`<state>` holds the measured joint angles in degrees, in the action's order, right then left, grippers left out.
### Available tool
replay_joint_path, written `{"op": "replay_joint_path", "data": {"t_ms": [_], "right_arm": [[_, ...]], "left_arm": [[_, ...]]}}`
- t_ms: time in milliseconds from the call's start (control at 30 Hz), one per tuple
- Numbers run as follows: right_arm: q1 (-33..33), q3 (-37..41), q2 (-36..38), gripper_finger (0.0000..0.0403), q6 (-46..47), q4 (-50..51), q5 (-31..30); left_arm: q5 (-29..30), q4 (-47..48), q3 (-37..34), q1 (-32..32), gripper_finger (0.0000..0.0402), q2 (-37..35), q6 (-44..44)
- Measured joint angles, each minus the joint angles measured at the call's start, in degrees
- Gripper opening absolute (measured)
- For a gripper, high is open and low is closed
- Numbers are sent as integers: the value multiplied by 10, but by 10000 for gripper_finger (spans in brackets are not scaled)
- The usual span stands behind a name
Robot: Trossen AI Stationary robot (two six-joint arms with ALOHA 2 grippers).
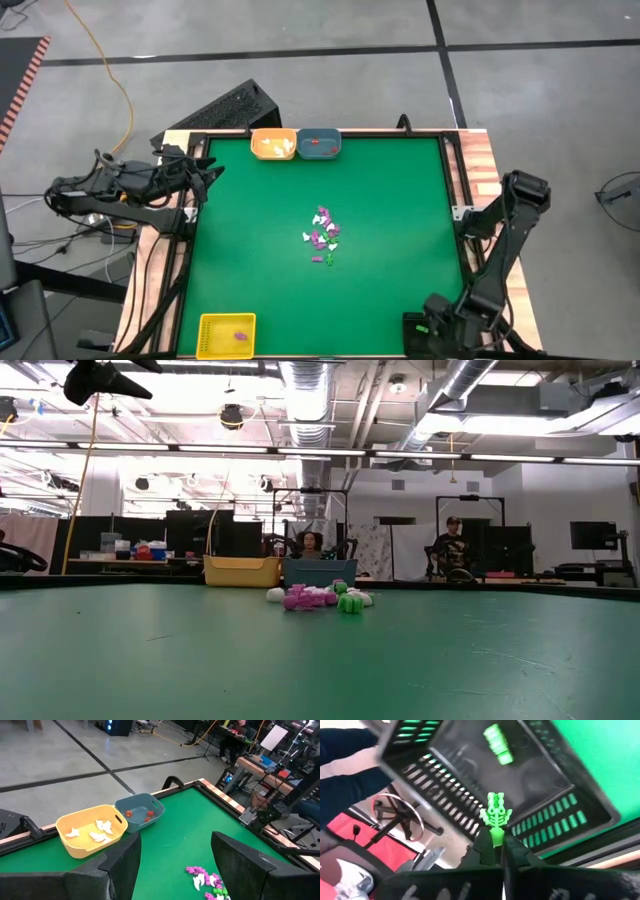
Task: Sort Halloween decoration
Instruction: Put the green skeleton into the black bin
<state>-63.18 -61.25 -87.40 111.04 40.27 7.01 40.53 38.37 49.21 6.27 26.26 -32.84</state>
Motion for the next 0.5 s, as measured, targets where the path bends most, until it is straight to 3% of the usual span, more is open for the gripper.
{"op": "replay_joint_path", "data": {"t_ms": [500], "right_arm": [[40, 6, 0, 64, -63, 51, 11]], "left_arm": [[0, 0, 0, 0, 231, 0, -7]]}}
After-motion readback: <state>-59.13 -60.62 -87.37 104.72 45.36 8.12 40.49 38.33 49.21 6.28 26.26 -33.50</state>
